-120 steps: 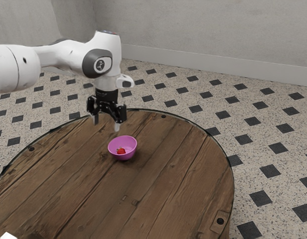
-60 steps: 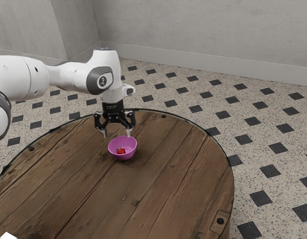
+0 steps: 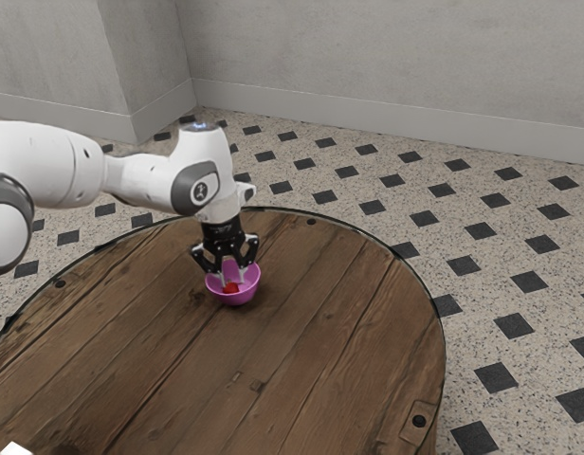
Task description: Take strawberry from the bowl
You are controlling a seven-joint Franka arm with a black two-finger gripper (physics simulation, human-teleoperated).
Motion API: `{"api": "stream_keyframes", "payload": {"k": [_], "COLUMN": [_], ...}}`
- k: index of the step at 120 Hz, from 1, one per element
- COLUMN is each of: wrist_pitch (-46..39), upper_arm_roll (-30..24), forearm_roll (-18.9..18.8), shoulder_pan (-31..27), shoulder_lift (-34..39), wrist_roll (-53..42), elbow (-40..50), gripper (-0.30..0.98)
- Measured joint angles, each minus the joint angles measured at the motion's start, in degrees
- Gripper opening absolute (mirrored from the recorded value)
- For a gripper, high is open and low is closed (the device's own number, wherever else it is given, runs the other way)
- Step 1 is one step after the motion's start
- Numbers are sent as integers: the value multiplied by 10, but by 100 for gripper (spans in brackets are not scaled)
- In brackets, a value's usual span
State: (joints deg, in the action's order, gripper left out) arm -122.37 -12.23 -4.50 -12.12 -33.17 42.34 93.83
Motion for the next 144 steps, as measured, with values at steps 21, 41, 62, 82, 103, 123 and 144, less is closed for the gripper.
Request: {"api": "stream_keyframes", "payload": {"k": [21, 41, 62, 82, 103, 123, 144], "wrist_pitch": [-24, -34, -39, -38, -27, -1, 29], "upper_arm_roll": [1, 1, 1, 1, -1, -1, -2], "forearm_roll": [1, 4, 6, 6, 1, -5, -10], "shoulder_pan": [-4, -8, -9, -10, -11, -12, 24], "shoulder_lift": [-15, -27, -30, -27, -14, 34, 93], "wrist_roll": [26, 45, 60, 70, 84, 95, 106], "elbow": [1, 3, 4, 4, 5, 5, 33], "gripper": [20, 22, 25, 14, 5, 0, -1]}}
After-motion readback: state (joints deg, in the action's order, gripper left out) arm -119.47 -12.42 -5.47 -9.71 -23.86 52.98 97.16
